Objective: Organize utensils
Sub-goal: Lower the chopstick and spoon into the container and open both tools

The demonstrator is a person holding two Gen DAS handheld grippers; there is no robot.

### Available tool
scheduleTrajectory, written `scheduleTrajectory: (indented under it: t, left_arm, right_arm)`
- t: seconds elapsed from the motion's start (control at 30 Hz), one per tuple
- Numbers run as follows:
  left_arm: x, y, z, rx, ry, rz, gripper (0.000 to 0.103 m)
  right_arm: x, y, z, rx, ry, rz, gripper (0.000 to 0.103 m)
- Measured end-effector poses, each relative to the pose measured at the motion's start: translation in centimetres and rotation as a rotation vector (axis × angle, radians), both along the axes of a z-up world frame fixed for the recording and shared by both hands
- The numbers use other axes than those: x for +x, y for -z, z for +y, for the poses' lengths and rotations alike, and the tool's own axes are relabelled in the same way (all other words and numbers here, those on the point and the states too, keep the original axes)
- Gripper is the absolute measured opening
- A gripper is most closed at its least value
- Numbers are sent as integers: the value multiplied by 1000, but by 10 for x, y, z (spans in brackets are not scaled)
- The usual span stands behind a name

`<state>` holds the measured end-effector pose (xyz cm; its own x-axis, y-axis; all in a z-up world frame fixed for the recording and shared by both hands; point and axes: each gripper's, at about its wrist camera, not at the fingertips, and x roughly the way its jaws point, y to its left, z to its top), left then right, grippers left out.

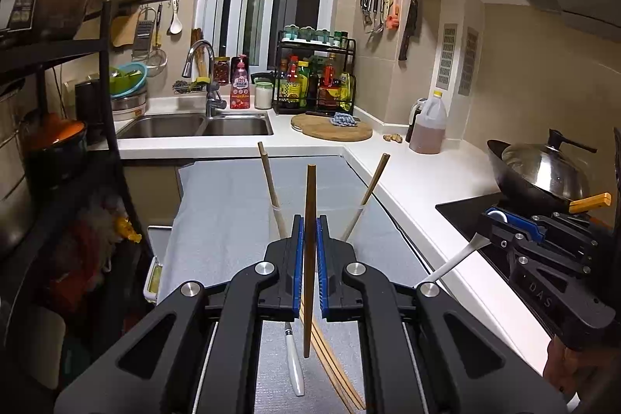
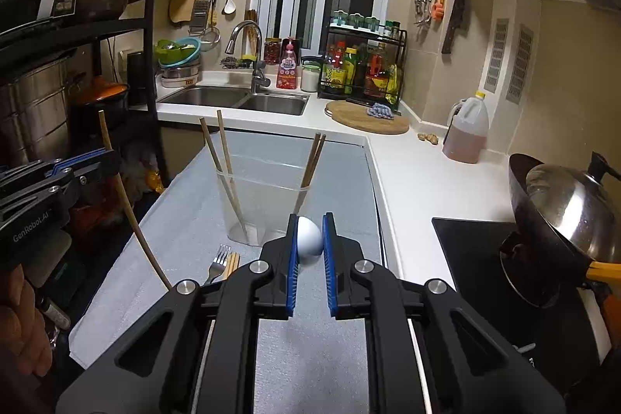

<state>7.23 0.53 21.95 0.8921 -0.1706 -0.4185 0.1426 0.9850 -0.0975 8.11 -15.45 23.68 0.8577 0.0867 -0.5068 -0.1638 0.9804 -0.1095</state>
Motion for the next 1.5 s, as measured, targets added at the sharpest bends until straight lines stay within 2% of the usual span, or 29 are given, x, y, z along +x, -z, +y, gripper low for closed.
scheduleTrajectory:
  t: [0.7,0.93,1.2,1.33,1.5]
  left_arm:
    - [19,-19,4,2,13,24,6]
    - [40,-41,9,18,28,23,6]
    - [88,-86,9,-13,55,-13,6]
    - [116,-99,3,-27,61,-58,6]
    - [154,-87,-2,-21,38,-83,6]
  right_arm:
    - [16,-41,8,-56,-60,11,12]
    - [36,-69,11,-54,-96,4,12]
    - [89,-104,14,-36,-105,-26,12]
    - [122,-101,22,-36,-101,-28,12]
    - [160,-70,32,-52,-109,-2,12]
